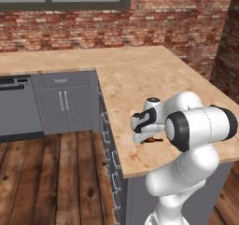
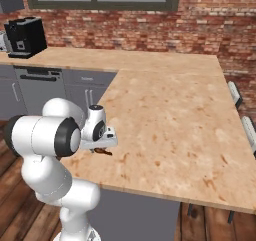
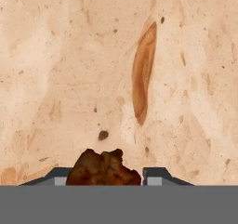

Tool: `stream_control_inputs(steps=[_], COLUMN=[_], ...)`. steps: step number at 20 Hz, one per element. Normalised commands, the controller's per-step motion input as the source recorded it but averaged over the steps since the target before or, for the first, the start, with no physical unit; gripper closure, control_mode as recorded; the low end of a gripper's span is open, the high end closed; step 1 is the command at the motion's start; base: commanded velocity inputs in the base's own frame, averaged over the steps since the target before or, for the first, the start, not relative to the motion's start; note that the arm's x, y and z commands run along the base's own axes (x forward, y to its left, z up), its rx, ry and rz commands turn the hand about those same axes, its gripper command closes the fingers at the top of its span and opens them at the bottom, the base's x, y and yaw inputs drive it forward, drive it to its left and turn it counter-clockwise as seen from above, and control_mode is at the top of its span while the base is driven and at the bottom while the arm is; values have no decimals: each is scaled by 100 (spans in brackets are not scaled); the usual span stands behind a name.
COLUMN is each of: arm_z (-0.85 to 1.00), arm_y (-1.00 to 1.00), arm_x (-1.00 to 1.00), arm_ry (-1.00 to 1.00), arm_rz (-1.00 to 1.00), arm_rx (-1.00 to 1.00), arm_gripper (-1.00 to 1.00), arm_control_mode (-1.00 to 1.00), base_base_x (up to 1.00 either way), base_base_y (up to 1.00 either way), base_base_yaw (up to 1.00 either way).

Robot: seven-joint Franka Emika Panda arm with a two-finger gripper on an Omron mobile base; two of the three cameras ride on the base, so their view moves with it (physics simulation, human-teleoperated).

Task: Open the fridge, remove the orange, corn, and chicken drumstick, and place them on any counter.

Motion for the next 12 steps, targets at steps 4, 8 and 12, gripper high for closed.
stream_control_inputs(steps=[4,8,12], arm_z=[3,47,96], arm_y=[0,0,9], arm_x=[-7,-6,-9], arm_ry=[0,0,1], arm_rz=[0,0,0], arm_rx=[0,0,0], arm_gripper=[-100,-100,-100], arm_control_mode=[-100,-100,-100], base_base_x=[0,0,0], base_base_y=[0,0,0], base_base_yaw=[0,0,0])
